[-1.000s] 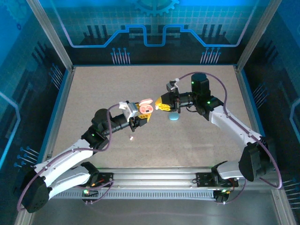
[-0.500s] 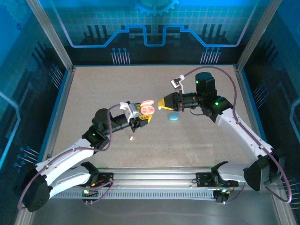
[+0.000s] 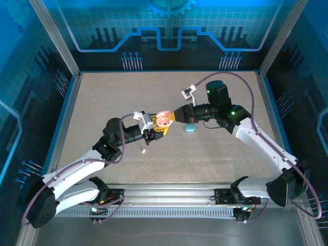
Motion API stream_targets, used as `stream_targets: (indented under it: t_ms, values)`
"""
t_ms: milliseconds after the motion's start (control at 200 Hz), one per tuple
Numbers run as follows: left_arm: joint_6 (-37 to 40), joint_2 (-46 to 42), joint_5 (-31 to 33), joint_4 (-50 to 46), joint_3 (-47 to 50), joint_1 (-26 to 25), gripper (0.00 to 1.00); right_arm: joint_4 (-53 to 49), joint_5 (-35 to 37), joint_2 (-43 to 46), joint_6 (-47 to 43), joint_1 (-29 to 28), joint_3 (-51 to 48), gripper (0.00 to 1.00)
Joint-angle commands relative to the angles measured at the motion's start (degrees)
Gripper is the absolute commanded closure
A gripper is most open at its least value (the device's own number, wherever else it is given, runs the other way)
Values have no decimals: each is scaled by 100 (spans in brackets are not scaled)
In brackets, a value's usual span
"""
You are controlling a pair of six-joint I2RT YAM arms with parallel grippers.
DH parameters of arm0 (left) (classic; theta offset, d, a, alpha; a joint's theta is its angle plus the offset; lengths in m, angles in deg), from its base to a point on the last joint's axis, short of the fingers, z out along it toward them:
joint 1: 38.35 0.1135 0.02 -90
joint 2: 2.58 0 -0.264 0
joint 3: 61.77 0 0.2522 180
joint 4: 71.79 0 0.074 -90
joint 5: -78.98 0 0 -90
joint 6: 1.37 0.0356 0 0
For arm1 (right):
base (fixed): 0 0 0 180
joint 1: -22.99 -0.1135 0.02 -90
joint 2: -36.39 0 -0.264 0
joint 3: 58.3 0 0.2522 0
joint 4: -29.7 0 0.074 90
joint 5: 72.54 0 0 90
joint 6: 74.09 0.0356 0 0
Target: Insert the wireless bluetooth earbuds into the charging case
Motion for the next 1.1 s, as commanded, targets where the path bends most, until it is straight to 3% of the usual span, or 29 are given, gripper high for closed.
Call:
stream_targets:
  t_ms: [0,485,1096]
  values:
    - [-120,40,-237,270,-119,-48,68,-42,264,-3,-220,-88,205,83]
    - [-365,140,-240,561,-119,-60,67,-382,723,-141,-432,-291,263,82]
    - [-480,117,-179,706,-40,-68,68,-1259,1311,-256,-800,-416,768,65]
